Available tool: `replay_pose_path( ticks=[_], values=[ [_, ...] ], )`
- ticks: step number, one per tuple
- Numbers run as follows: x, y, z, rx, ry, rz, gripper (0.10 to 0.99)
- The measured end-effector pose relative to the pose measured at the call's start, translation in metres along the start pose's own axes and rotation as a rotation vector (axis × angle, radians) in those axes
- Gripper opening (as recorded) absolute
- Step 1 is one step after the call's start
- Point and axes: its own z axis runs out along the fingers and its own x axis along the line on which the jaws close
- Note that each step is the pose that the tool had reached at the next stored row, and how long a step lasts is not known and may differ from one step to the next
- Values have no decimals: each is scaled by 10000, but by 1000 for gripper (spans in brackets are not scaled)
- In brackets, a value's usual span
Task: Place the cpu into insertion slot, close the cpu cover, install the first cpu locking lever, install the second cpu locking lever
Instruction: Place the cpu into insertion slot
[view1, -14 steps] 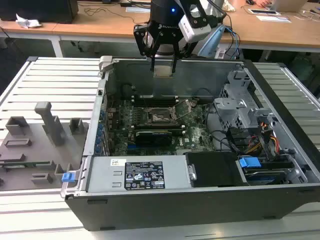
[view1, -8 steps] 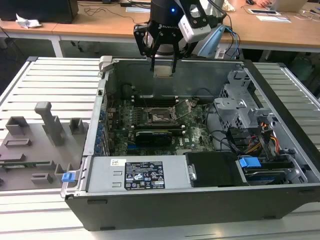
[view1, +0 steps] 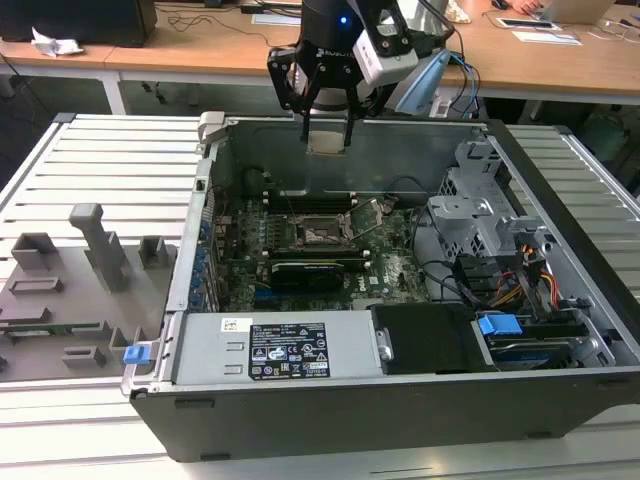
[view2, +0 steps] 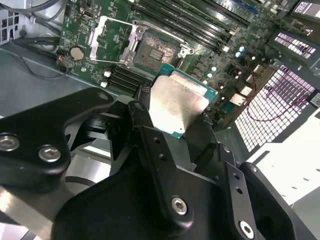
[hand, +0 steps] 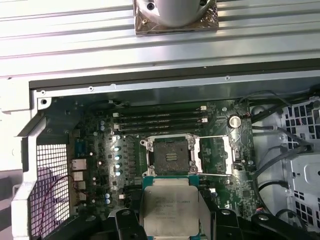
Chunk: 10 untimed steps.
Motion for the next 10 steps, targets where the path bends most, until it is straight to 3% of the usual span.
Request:
replay_pose_path(
  ticks=[10],
  values=[
    [1, 0, 0, -10, -45, 498, 525]
  ],
)
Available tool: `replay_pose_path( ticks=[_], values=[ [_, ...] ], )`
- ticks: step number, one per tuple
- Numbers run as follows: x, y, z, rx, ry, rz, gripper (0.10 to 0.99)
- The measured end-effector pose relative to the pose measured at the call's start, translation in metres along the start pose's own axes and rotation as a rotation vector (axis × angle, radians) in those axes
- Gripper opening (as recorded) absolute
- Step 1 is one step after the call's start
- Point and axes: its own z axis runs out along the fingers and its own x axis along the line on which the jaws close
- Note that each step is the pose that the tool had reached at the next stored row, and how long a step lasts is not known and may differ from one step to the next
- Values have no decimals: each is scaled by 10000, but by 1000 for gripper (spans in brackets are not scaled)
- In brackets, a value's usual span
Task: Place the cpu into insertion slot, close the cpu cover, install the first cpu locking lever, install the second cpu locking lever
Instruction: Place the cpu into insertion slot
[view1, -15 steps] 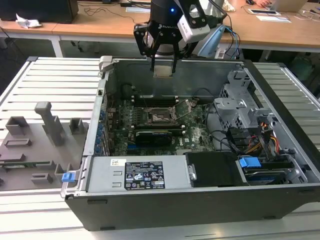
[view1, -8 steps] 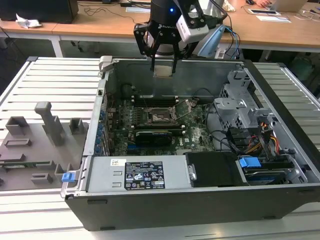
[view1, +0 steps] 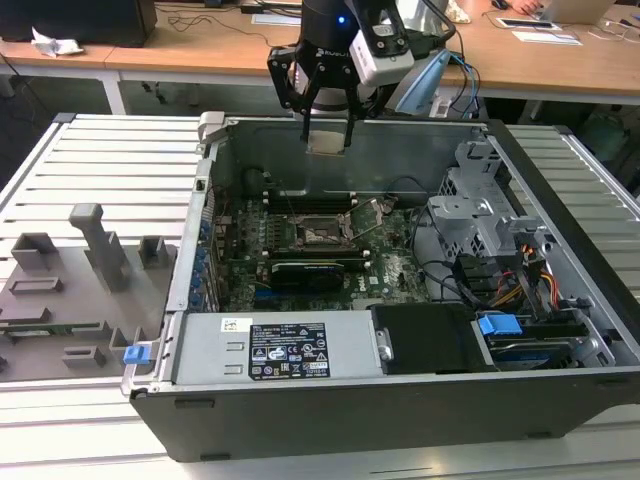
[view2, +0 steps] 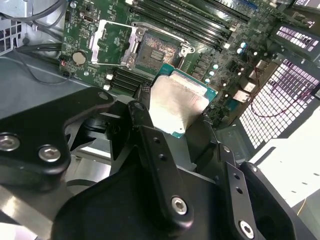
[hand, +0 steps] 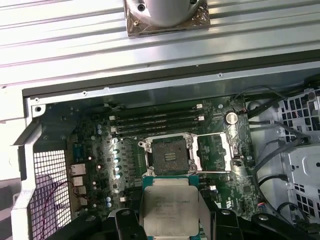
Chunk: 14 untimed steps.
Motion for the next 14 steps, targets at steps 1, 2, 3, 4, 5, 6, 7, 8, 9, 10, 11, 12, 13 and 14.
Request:
replay_pose_path(
  ticks=[1, 2, 3, 4, 5, 6, 7, 8, 9, 10, 11, 12, 13, 14],
  values=[
    [0, 0, 0, 0, -2, 28, 525],
    [0, 0, 0, -1, -5, 54, 525],
    [1, 0, 0, -1, -7, 79, 525],
    [1, 0, 0, -2, -9, 101, 525],
    [2, 0, 0, -2, -12, 134, 525],
    [2, 0, 0, -3, -14, 156, 525],
    [3, 0, 0, -4, -18, 206, 525],
    [4, -1, 0, -5, -23, 263, 525],
    [5, -1, 0, -5, -26, 300, 525],
    [6, -1, 0, -6, -30, 334, 525],
    [7, -1, 0, -7, -34, 381, 525],
    [7, -1, 0, -7, -36, 401, 525],
    [7, -1, 0, -8, -38, 421, 525],
    [8, -1, 0, -8, -39, 450, 525]
  ],
)
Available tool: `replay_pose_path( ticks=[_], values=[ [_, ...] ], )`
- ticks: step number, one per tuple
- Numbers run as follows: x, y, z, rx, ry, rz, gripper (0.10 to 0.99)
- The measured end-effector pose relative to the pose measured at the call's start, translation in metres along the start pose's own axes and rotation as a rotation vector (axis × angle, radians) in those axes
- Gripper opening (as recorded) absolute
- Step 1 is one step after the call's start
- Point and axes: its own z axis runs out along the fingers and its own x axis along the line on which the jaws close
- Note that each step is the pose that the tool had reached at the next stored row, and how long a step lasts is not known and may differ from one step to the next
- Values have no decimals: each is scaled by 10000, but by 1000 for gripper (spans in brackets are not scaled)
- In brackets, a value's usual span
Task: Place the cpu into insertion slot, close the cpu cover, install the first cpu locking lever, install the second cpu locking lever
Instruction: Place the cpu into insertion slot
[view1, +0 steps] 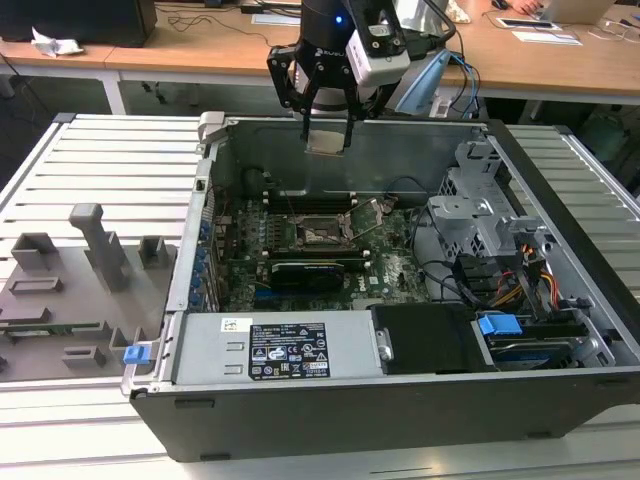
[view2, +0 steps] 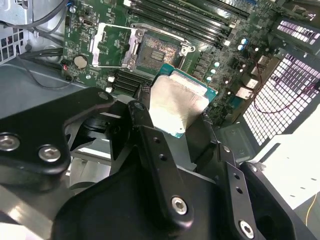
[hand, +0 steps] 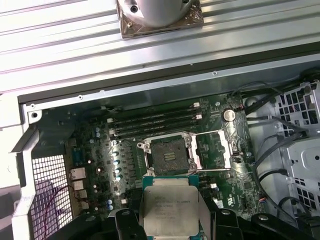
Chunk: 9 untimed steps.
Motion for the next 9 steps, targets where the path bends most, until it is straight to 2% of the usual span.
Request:
replay_pose_path(
  ticks=[9],
  values=[
    [3, -1, 0, -5, -20, 221, 525]
  ],
)
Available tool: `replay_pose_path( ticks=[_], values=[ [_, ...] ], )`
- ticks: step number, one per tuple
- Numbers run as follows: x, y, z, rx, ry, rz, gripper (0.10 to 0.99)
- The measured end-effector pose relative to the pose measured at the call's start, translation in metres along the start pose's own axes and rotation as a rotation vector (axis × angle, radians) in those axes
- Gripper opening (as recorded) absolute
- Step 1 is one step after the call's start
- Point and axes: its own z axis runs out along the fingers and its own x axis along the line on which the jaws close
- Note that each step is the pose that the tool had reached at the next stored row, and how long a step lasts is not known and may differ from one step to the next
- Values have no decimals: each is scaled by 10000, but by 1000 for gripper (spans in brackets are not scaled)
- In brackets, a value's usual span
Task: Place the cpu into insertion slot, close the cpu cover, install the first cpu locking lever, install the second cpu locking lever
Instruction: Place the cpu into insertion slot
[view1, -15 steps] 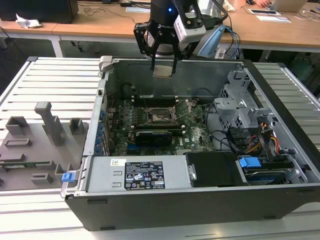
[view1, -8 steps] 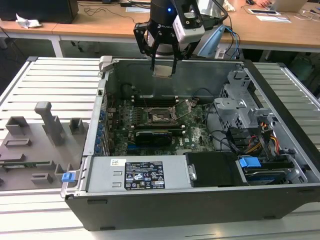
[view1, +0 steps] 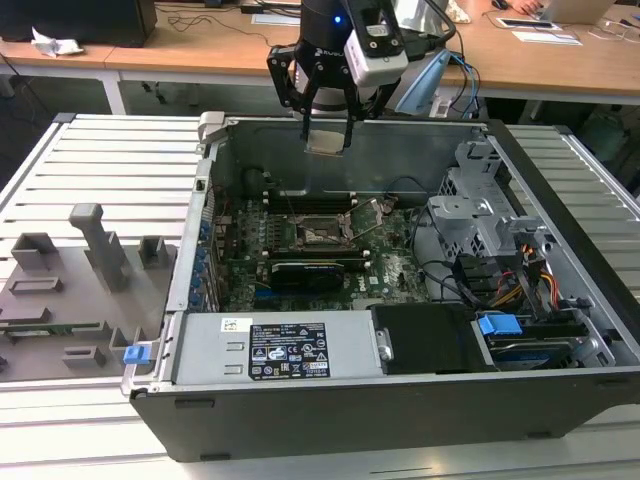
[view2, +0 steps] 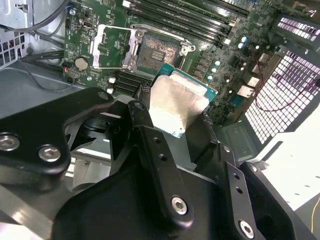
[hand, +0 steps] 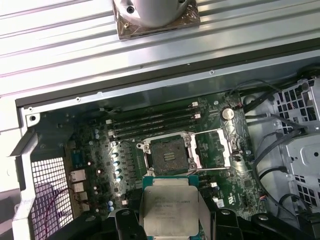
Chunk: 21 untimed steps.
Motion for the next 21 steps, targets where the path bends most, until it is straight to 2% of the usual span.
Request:
replay_pose_path(
  ticks=[21],
  values=[
    [11, -2, 0, -11, -50, 556, 525]
  ],
)
